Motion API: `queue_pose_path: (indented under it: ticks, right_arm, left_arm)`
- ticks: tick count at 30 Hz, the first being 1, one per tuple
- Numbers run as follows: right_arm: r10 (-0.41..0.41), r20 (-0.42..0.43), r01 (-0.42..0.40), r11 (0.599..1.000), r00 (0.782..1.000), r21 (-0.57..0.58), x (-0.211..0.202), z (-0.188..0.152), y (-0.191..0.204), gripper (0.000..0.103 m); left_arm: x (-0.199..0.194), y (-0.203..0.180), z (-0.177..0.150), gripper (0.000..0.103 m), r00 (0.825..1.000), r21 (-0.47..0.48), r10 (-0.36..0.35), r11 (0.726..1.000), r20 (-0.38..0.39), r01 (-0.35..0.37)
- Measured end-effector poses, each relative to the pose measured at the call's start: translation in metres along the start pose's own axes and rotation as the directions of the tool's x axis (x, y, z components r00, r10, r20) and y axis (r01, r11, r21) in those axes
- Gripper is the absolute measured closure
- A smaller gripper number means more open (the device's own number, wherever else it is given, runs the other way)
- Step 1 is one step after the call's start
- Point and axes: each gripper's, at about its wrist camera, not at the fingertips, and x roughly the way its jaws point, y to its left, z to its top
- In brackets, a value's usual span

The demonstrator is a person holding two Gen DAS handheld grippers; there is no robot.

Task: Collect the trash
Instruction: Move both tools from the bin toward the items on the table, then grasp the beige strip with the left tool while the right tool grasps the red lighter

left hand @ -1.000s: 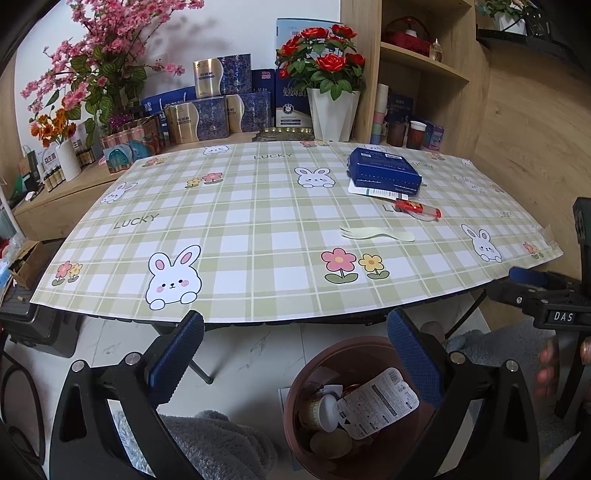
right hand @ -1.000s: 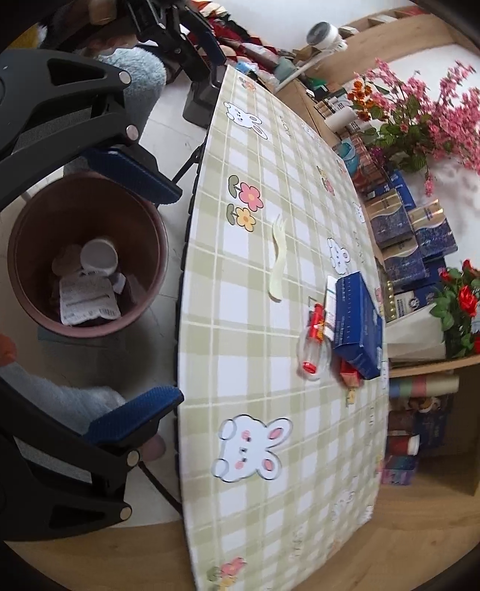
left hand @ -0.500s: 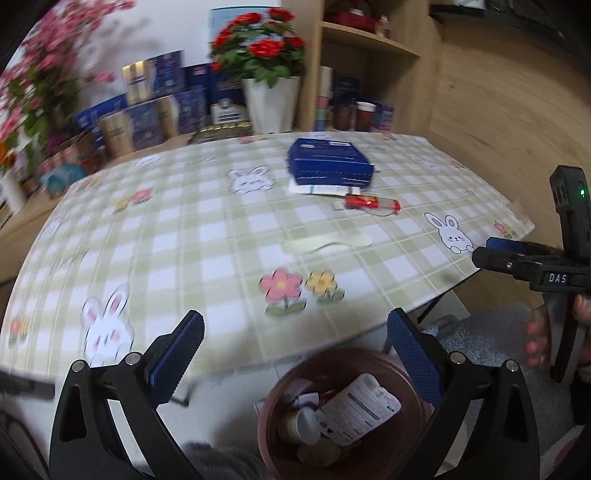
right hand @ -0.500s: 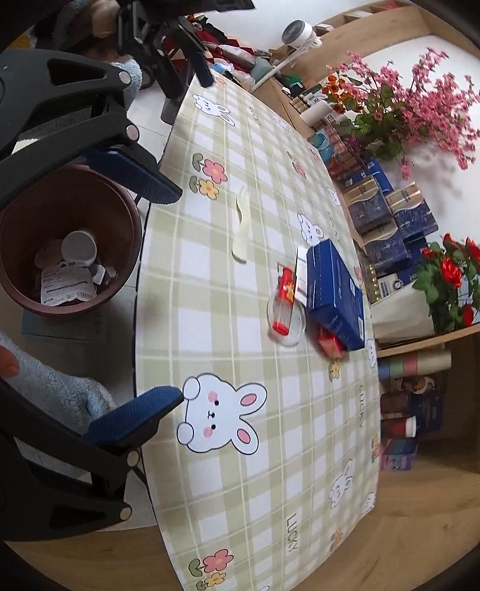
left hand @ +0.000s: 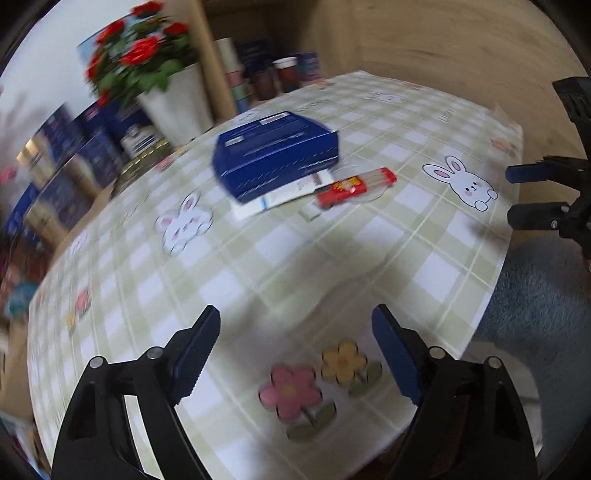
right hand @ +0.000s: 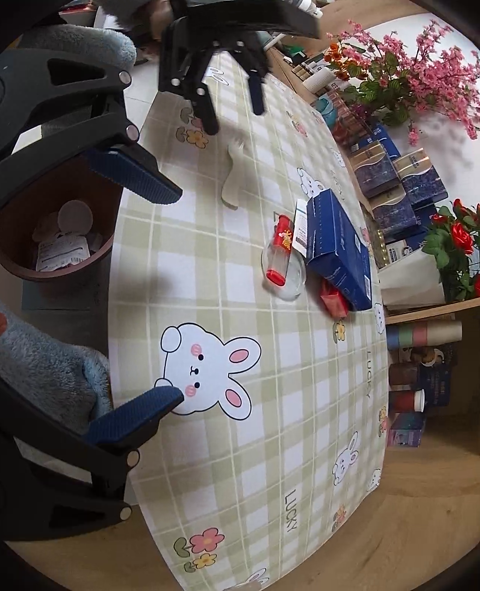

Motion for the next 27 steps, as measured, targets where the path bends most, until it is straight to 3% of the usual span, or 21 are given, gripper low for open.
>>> queue_pose_path:
  ticks: [5,12,20,21,23,26,27]
  right_arm:
    - [0.025,-0.012,-0.025,1.000,1.000,0.012,0.006,0.001,-0.002,0.006]
    - [0.039,-0.010,-0.039,0.999,0.999,0.006,0.009,0.001,-0.009,0.006]
    - [0.031,-0.010,-0.031,1.000,0.999,0.002,0.015,0.005,-0.009,0.006]
    - [0.029,-0.011,-0.029,1.000,1.000,0.000,0.015,0.005,-0.009,0.006]
    - [0.027,-0.011,-0.027,1.000,1.000,-0.001,0.016,0.006,-0.010,0.006]
    - [0.019,-0.006,-0.019,1.000,1.000,-0.001,0.017,0.007,-0.010,0.006]
    - [0.017,-0.010,-0.017,1.000,1.000,-0.001,0.018,0.008,-0.010,0.006]
  left_arm:
    - [0.023,0.003,0.010,0.035,0.999,0.061,-0.027,0.998,-0.042,0.029]
    - [0.037,0.003,0.012,0.040,0.996,0.113,-0.073,0.990,-0.061,0.079]
    - [0.040,-0.002,0.014,0.077,0.986,0.095,-0.160,0.982,-0.040,0.164]
    - [0.039,-0.003,0.014,0.079,0.985,0.084,-0.166,0.982,-0.043,0.169]
    - [0.039,0.001,0.014,0.099,0.981,0.035,-0.186,0.982,-0.048,0.187]
    - [0.036,0.015,0.011,0.100,0.975,-0.113,-0.221,0.970,-0.027,0.217]
    - [0.036,0.024,0.007,0.100,0.968,-0.192,-0.251,0.951,-0.017,0.244]
